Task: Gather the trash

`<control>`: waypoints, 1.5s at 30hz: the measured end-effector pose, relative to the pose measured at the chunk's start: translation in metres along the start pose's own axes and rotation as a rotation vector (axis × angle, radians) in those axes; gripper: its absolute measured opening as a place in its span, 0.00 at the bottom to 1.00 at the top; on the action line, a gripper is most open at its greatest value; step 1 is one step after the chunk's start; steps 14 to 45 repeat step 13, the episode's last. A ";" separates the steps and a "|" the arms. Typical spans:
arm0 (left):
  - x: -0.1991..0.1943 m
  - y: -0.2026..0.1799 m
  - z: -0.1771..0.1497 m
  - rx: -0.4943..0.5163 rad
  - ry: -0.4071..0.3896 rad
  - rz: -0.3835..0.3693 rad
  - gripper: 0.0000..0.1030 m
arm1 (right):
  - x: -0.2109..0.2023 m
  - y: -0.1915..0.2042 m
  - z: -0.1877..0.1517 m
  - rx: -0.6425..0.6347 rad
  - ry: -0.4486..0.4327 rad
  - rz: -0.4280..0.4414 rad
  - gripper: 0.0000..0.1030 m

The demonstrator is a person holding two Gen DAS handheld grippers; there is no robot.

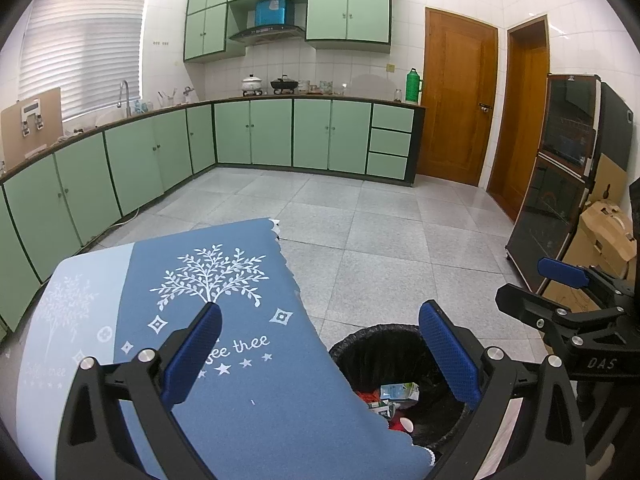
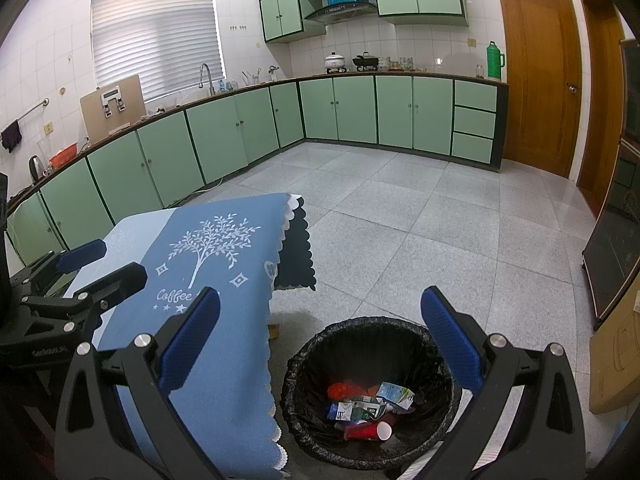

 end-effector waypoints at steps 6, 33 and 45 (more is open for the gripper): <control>0.000 0.000 0.000 -0.001 0.006 0.001 0.94 | 0.002 -0.001 -0.001 -0.001 0.002 -0.001 0.95; 0.002 0.001 -0.001 -0.002 0.009 0.003 0.94 | 0.004 -0.001 -0.005 0.000 0.009 0.002 0.95; 0.002 0.001 -0.001 -0.002 0.009 0.003 0.94 | 0.004 -0.001 -0.005 0.000 0.009 0.002 0.95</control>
Point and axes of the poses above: each gripper's, at about its wrist camera, not at the fingertips, and x roughly the way its jaws point, y to its left, z to its top, the point moved 4 cm from there along x, roughly the way its jaws point, and after that the axes turned 6 degrees about -x, right-handed, at the moved point
